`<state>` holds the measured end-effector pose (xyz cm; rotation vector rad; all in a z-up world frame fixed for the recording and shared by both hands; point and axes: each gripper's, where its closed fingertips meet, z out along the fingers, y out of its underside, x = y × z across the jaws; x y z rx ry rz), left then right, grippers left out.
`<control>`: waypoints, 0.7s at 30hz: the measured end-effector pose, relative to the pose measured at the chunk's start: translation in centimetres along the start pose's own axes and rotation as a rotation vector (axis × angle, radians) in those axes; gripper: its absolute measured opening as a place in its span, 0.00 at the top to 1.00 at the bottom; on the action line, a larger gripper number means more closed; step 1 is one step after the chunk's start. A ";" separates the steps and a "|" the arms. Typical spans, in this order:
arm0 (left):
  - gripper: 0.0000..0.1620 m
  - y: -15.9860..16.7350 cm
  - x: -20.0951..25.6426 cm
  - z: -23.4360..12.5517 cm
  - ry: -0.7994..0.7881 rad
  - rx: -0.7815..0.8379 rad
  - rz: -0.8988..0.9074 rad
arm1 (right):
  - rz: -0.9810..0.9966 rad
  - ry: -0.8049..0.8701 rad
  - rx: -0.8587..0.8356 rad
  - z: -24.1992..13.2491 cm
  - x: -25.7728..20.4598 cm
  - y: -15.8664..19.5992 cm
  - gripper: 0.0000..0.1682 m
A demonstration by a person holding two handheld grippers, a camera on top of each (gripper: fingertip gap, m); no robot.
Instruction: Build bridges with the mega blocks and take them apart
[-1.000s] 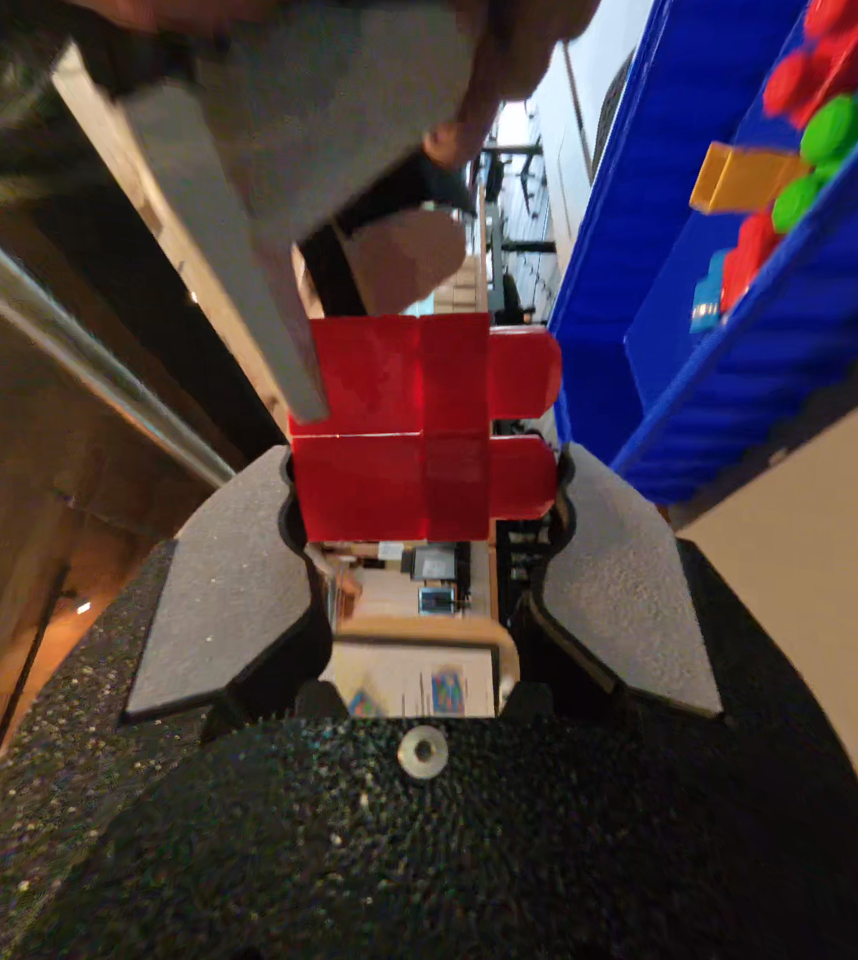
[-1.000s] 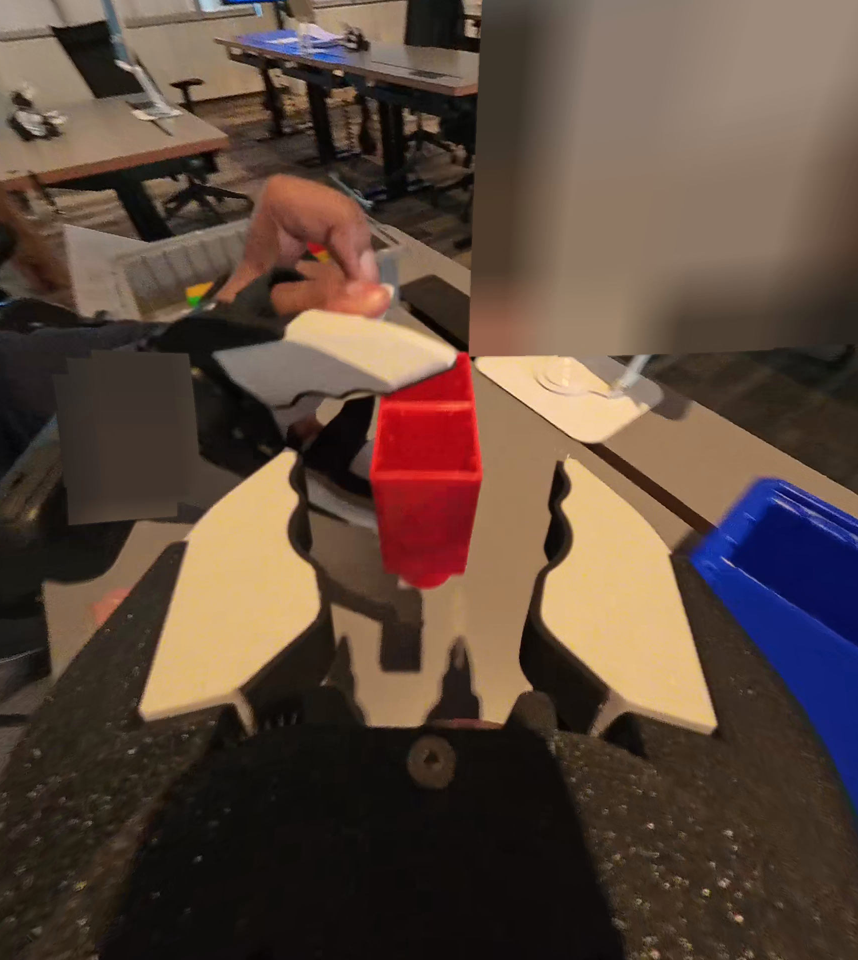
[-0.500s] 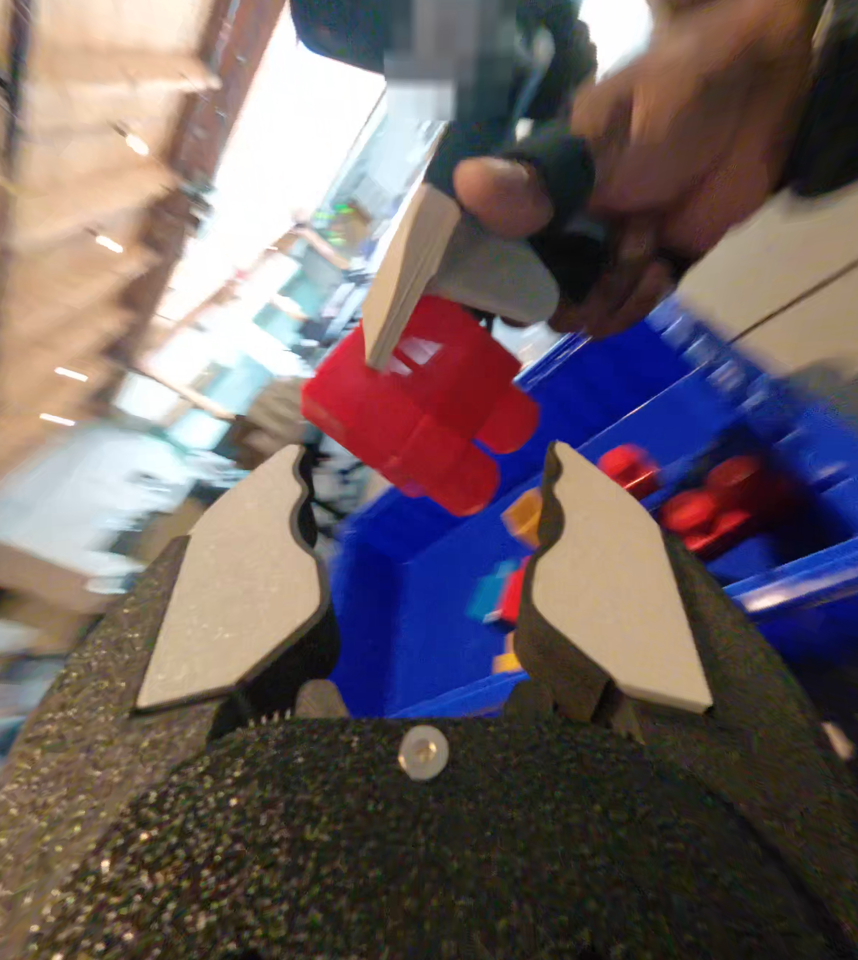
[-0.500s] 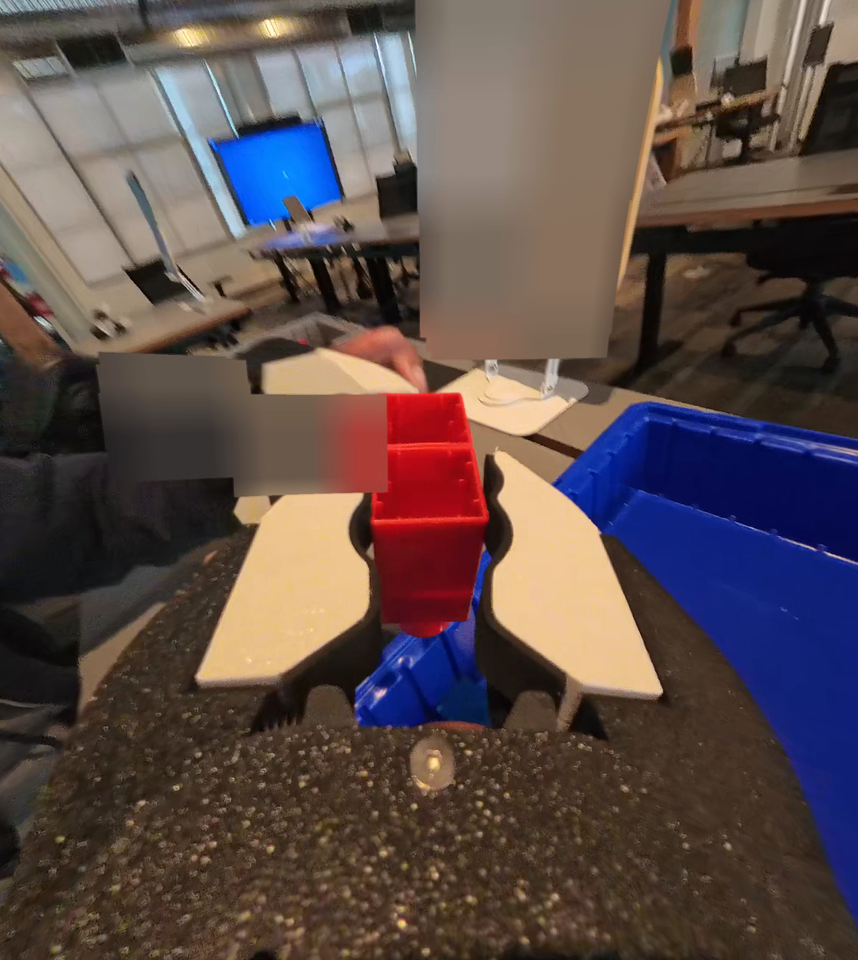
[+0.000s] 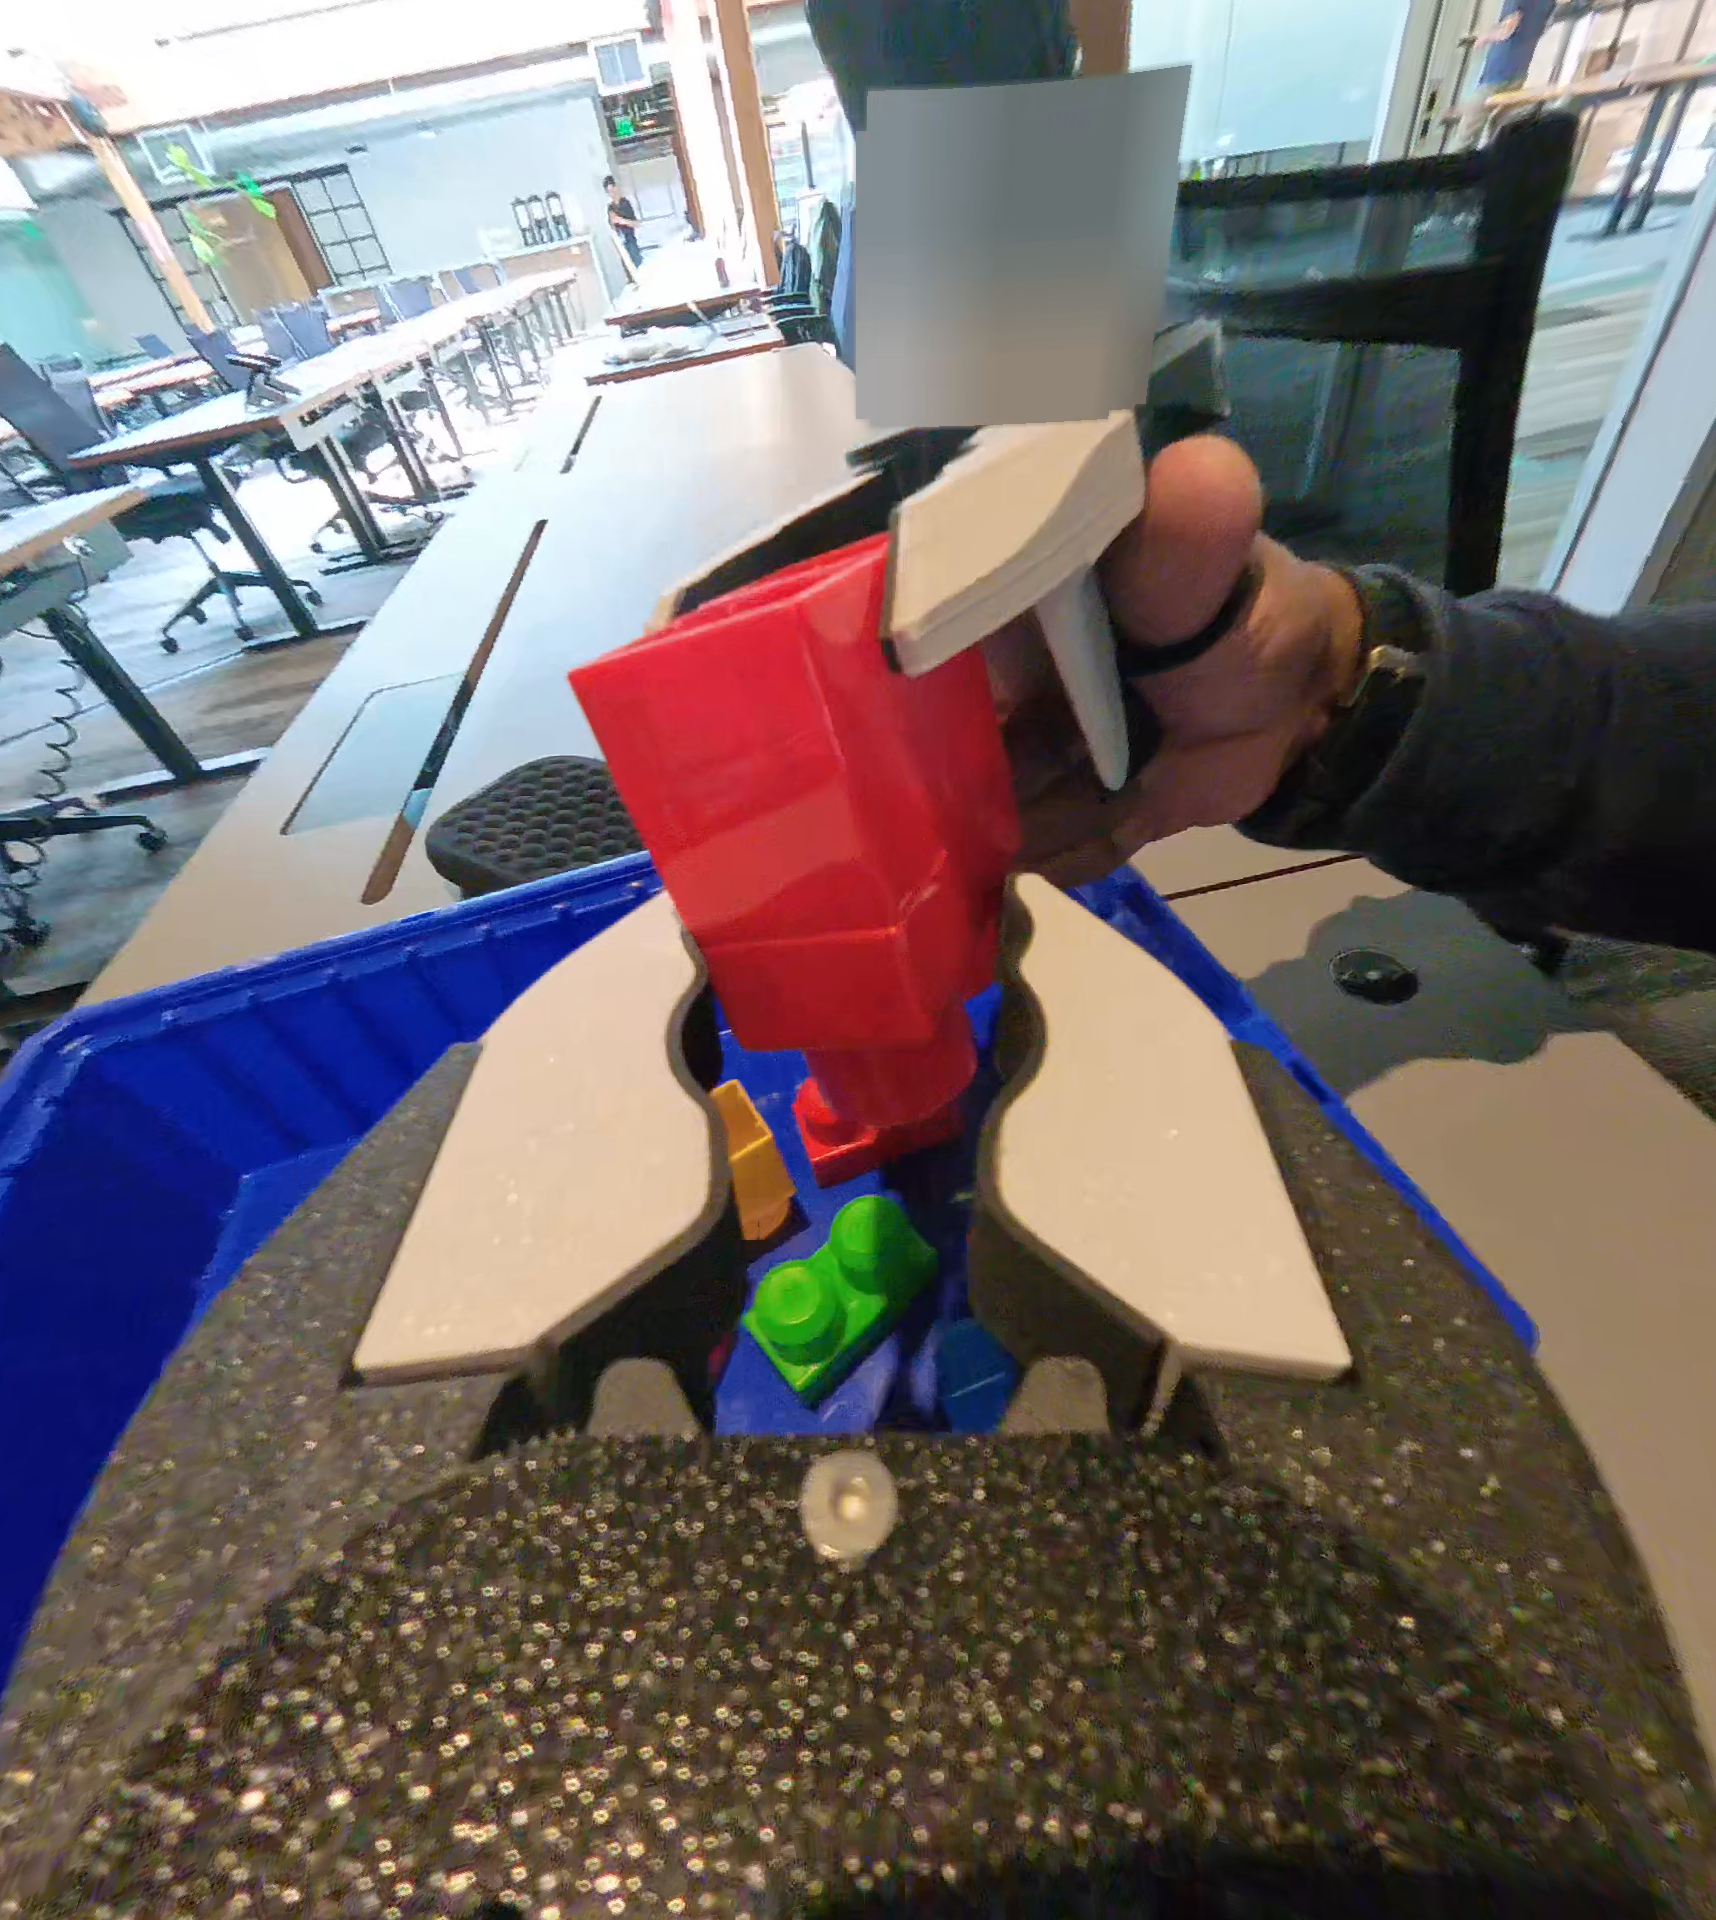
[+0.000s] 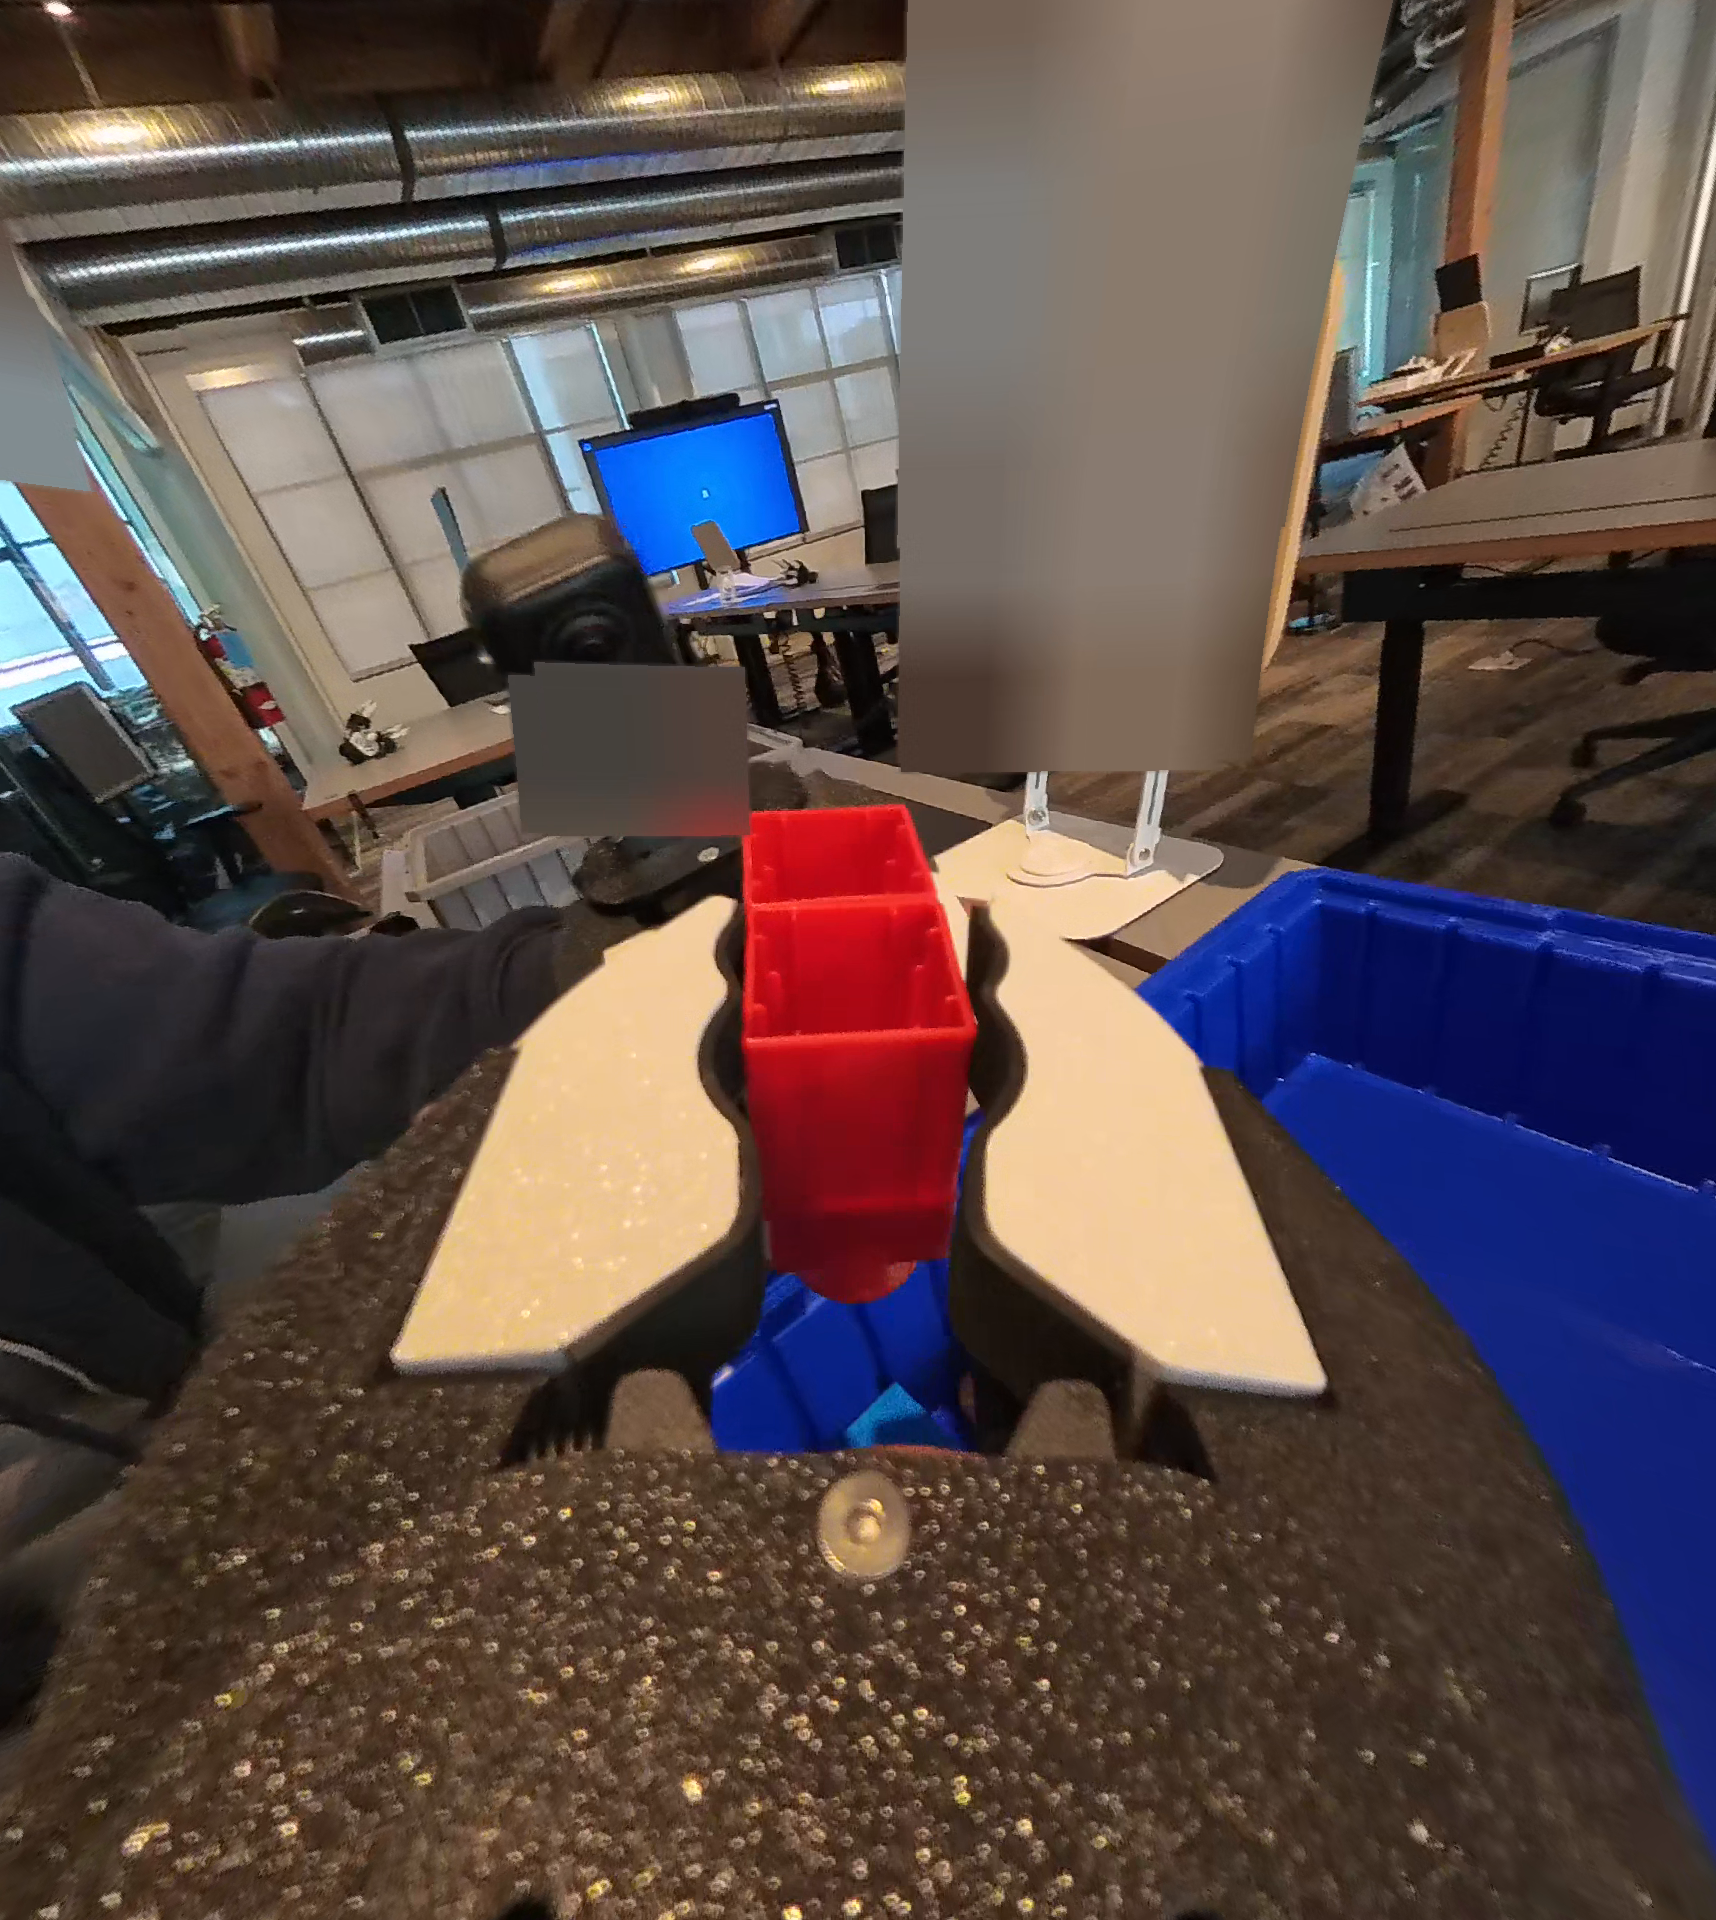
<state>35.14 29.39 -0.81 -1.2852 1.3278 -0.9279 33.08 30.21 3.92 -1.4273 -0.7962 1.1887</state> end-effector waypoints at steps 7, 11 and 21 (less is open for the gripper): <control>0.70 1.0 -1.9 0.9 -0.159 -0.061 0.138 | 0.040 0.062 -0.012 -1.0 1.7 0.4 0.75; 0.70 2.6 -3.4 1.1 -0.249 -0.141 0.188 | 0.081 0.126 -0.042 -1.2 3.1 1.5 0.75; 0.75 5.8 -5.6 0.9 -0.443 -0.329 0.353 | 0.096 0.394 -0.159 -3.2 6.9 3.7 0.77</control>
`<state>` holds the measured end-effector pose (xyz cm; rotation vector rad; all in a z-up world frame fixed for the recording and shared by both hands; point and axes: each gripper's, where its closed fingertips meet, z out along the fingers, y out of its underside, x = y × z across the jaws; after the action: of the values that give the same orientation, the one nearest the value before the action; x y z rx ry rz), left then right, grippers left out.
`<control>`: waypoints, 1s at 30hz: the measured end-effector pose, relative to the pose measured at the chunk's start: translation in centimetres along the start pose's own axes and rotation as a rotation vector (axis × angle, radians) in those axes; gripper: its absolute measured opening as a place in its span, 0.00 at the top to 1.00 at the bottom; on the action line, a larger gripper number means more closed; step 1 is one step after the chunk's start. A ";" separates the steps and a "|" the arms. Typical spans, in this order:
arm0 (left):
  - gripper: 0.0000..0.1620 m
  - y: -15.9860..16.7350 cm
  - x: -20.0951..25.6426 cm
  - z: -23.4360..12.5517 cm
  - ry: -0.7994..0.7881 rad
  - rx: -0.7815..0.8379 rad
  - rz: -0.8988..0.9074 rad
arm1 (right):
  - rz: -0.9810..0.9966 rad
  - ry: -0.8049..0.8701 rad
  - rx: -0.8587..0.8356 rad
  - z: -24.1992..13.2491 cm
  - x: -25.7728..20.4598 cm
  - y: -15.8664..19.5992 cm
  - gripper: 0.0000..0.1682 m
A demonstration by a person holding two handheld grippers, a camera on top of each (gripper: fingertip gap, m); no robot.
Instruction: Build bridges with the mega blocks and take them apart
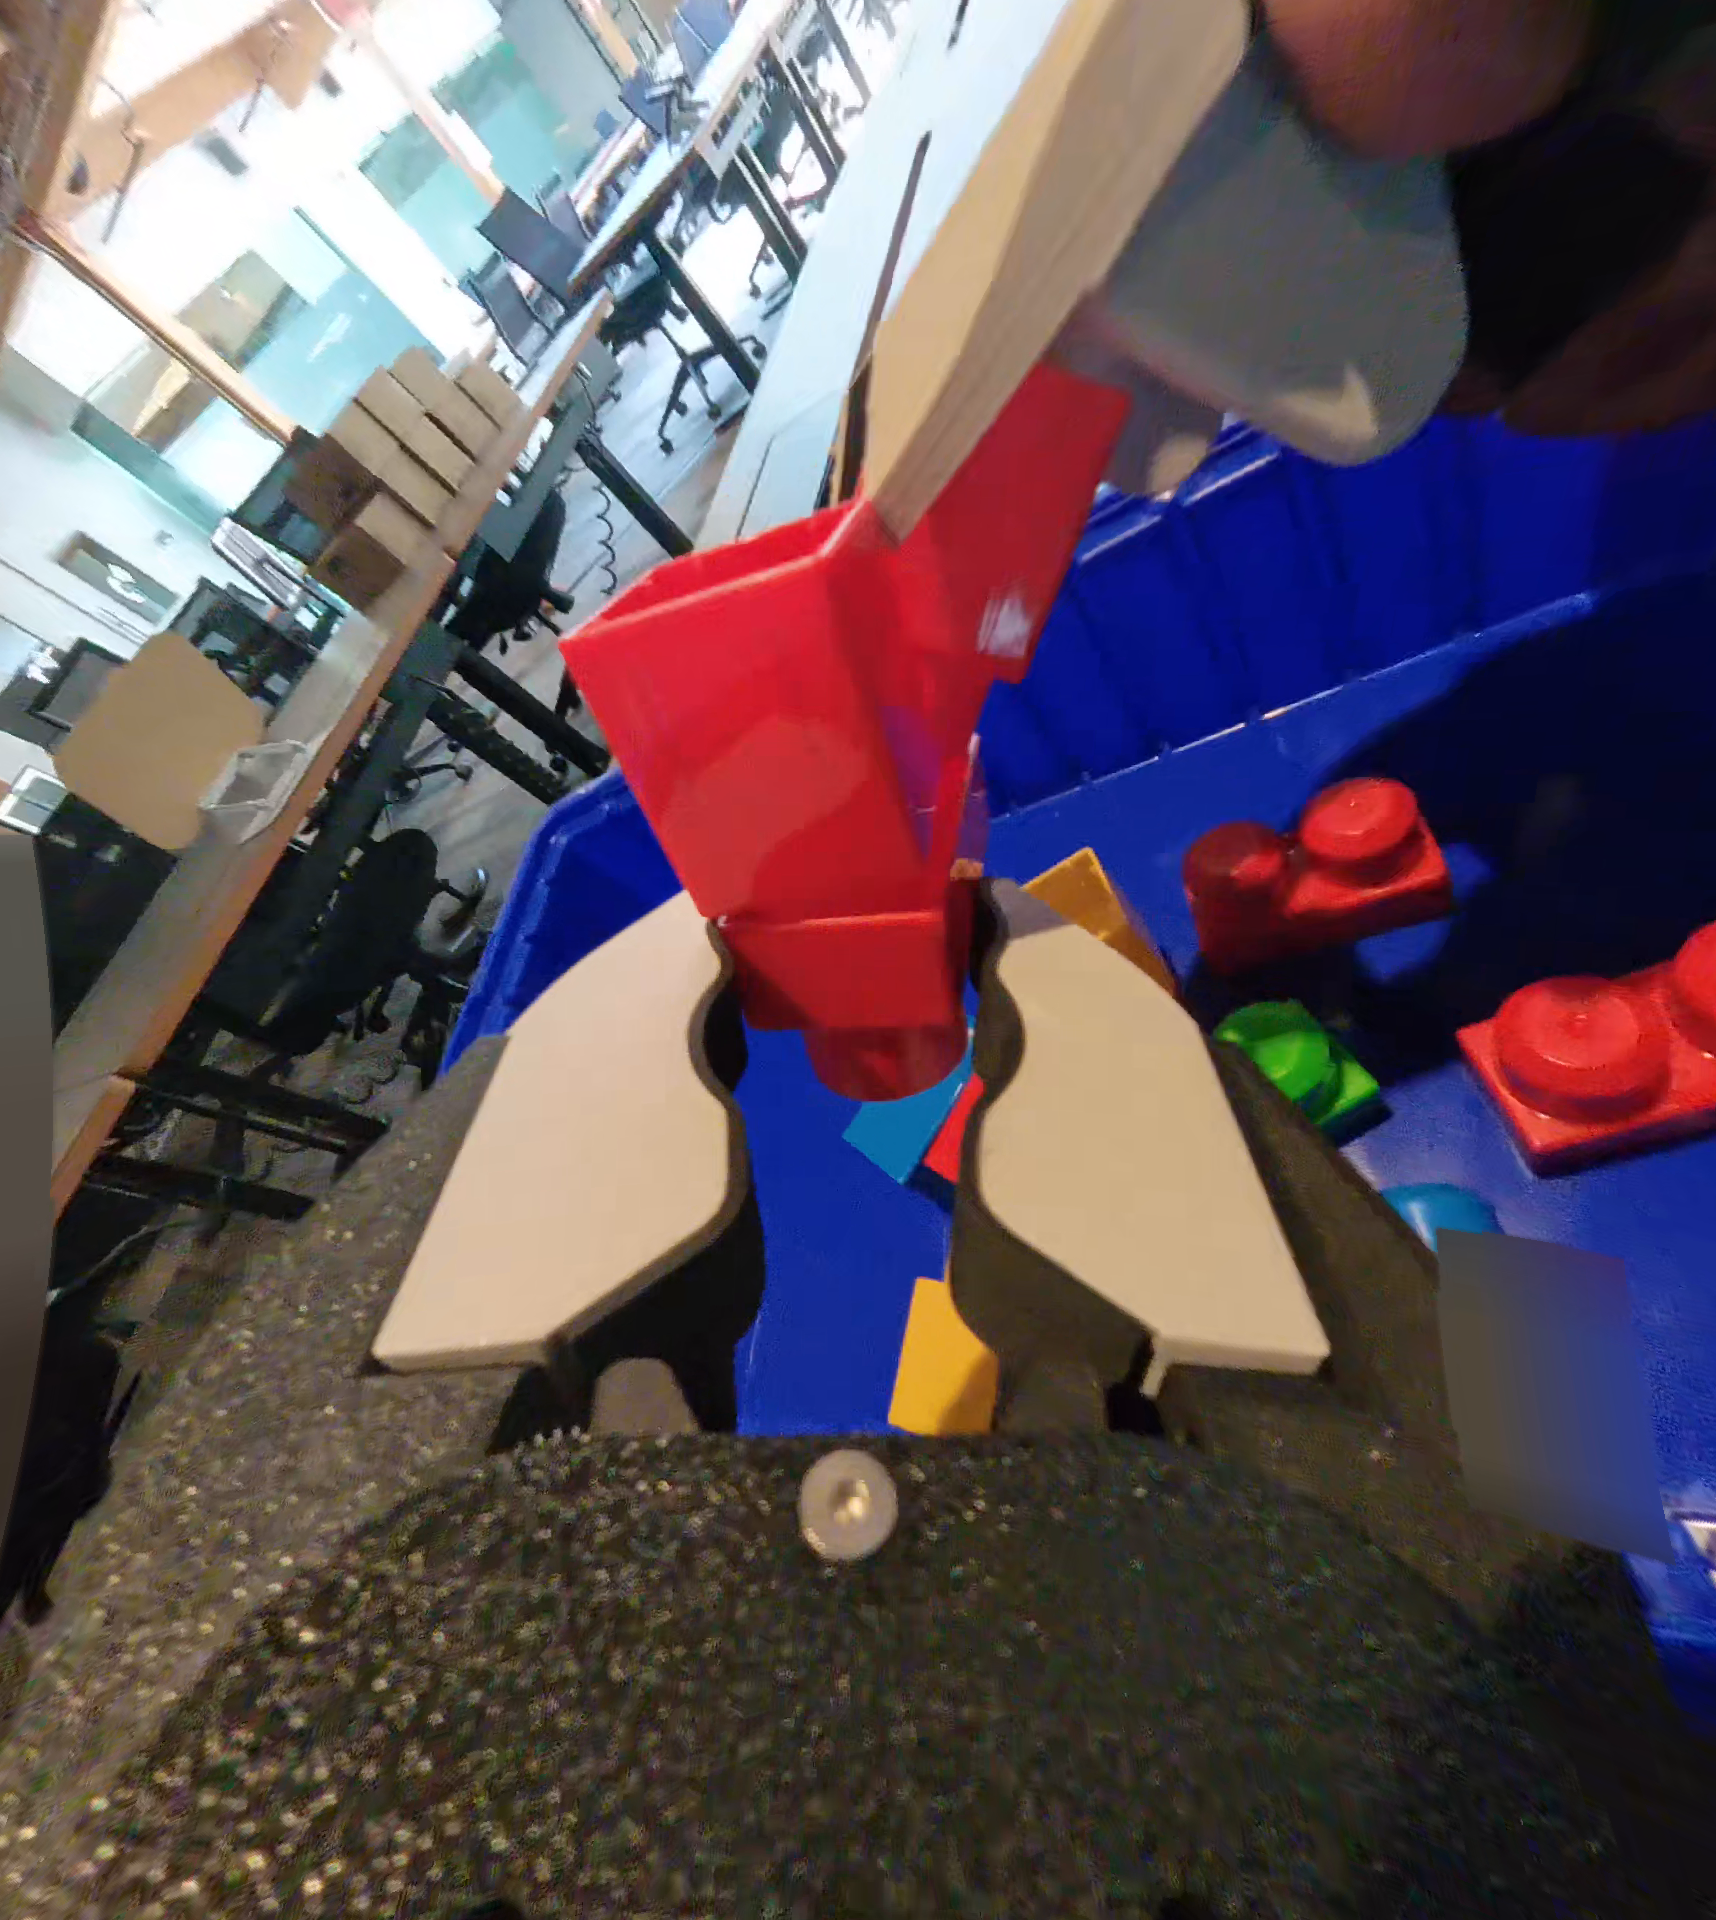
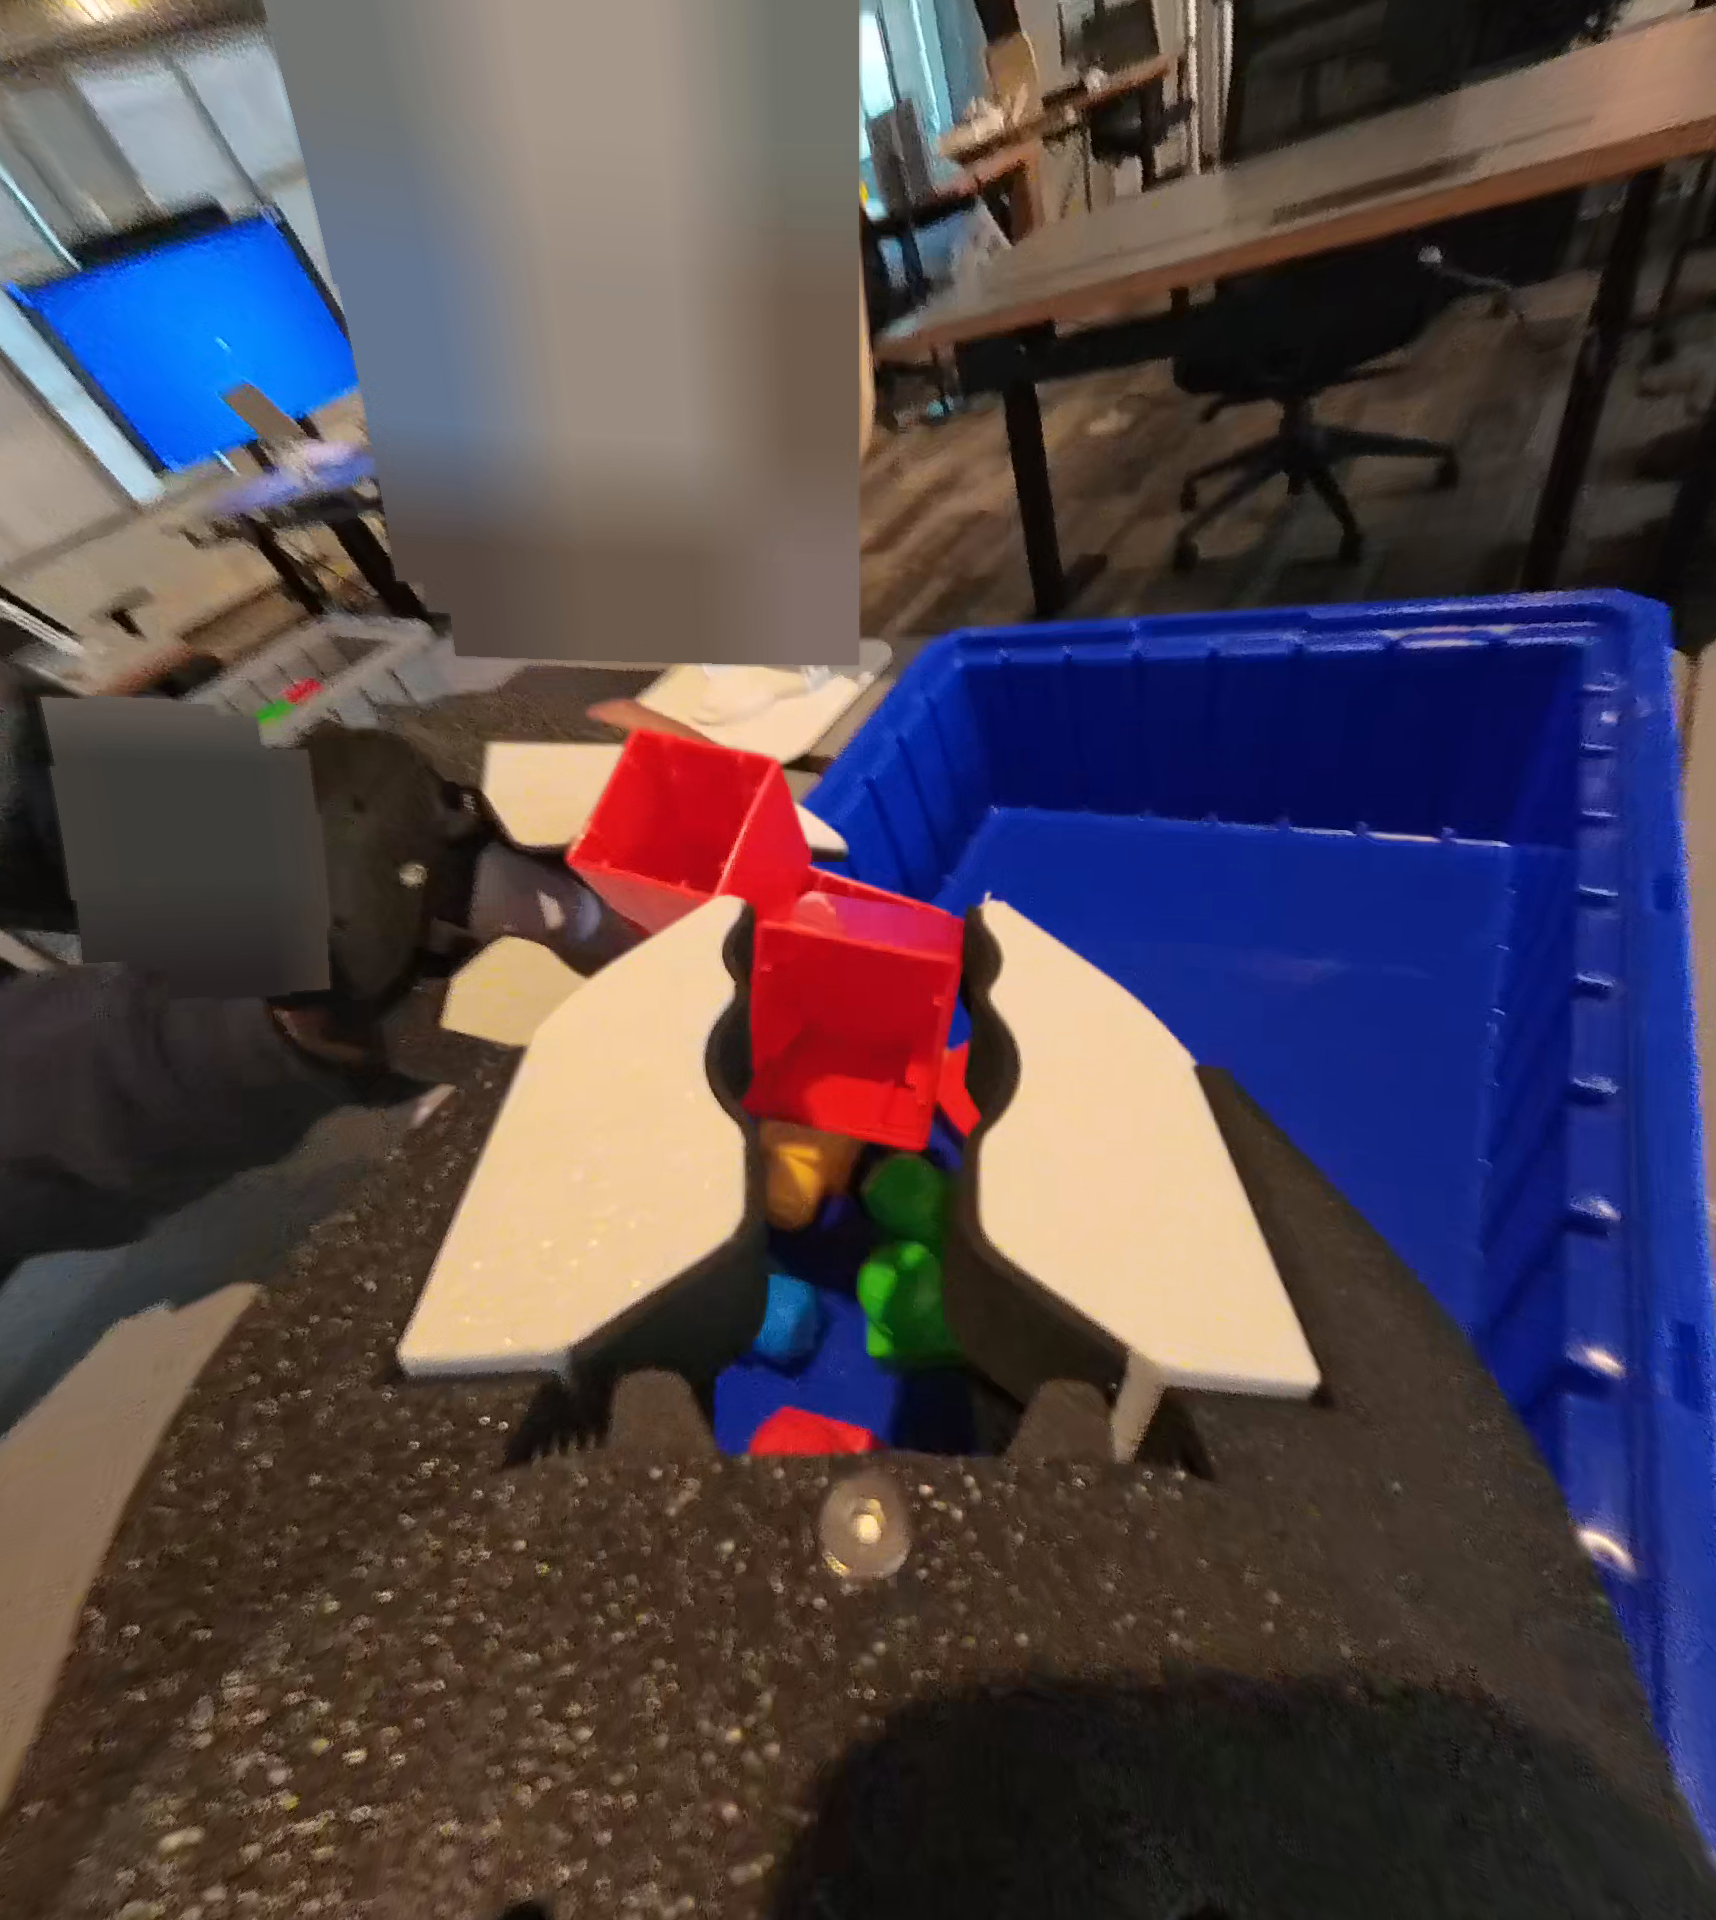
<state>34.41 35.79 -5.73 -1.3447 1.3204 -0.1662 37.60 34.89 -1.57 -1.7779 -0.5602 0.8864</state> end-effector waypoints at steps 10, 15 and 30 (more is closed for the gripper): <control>0.75 2.0 0.2 0.6 0.072 -0.088 0.024 | -0.163 0.061 -0.179 0.1 1.2 2.6 0.69; 0.75 1.7 -0.3 0.7 -0.021 -0.125 0.174 | -0.122 -0.077 -0.137 1.4 -2.0 2.0 0.62; 0.75 5.6 -1.6 2.5 0.058 -0.312 0.253 | 0.068 0.061 -0.261 0.6 4.0 4.2 0.77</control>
<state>32.53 40.28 -9.74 -1.4221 1.6002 0.1827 39.46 36.66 -6.79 -2.0630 -0.6000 0.8312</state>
